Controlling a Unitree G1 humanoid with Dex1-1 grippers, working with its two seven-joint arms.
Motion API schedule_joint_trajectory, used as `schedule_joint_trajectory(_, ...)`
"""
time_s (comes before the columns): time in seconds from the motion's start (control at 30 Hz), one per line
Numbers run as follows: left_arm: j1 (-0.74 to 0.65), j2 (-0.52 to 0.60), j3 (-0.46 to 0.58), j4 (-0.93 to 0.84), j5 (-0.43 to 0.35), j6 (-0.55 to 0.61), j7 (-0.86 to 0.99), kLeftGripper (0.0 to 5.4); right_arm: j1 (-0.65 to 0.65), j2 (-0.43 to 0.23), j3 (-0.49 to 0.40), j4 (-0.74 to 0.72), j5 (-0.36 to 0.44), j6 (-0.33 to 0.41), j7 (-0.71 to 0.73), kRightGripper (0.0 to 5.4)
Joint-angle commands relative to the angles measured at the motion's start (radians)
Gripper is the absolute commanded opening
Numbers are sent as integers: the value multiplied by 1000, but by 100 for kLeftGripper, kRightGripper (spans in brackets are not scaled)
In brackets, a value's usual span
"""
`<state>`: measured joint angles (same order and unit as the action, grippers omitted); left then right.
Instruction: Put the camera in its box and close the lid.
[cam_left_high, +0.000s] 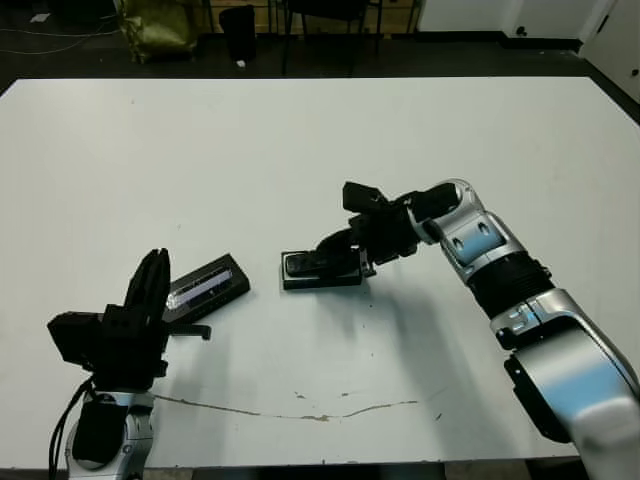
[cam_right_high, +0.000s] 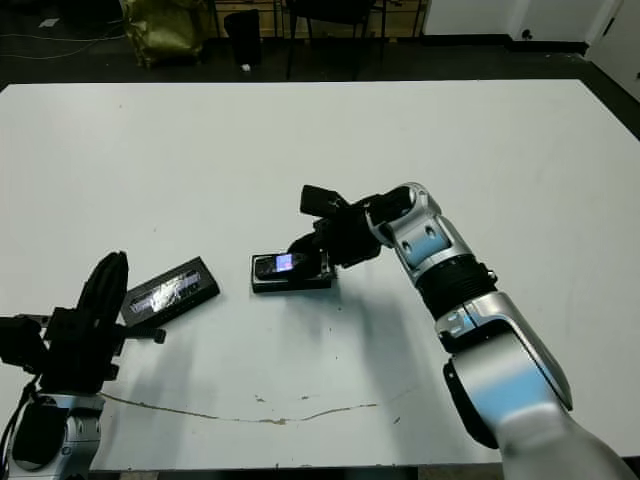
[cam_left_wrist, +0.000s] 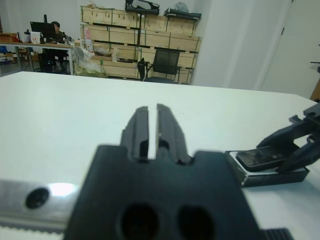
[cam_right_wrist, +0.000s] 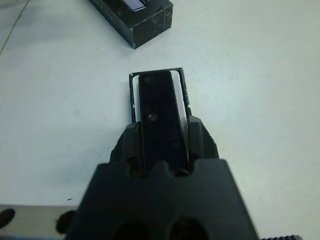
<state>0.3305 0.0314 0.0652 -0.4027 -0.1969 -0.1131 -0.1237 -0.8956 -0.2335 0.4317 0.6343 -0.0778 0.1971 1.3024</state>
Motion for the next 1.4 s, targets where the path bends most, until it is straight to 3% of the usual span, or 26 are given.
schedule_joint_trajectory(0.03, 16, 0, -2, 13, -2, 14, 0, 0, 35, 12, 31, 0, -21, -6, -11, 88)
schedule_joint_trajectory(0.2, 14, -1, -3, 22, 6, 1, 1, 0, 32, 12, 51, 9, -43, -96, -23, 196)
schedule_joint_trajectory(0.43, 17, -1, -2, 16, 2, 10, 3, 0, 18, 3, 68, 21, -51, -133, -15, 347)
schedule_joint_trajectory(0.7, 17, -1, -2, 16, 4, 9, 4, 0, 17, -3, 62, 53, -55, -229, -15, 527)
schedule_joint_trajectory(0.8, 16, -1, -3, 17, 4, 9, 3, 0, 18, -5, 51, 52, -43, -231, -7, 539)
schedule_joint_trajectory(0.97, 17, -2, -3, 17, 6, 6, 5, 0, 26, -23, 5, -6, 7, -158, 12, 539)
schedule_joint_trajectory(1.1, 19, -2, -1, 16, -4, 10, 2, 0, 62, -53, -75, -132, 89, -43, 5, 539)
schedule_joint_trajectory(1.23, 18, 2, 2, 15, -8, 10, -3, 0, 125, -96, -194, -324, 219, 110, -28, 539)
schedule_joint_trajectory(1.4, 15, 5, 7, 12, -10, 14, -4, 0, 284, -140, -357, -627, 324, 274, -225, 539)
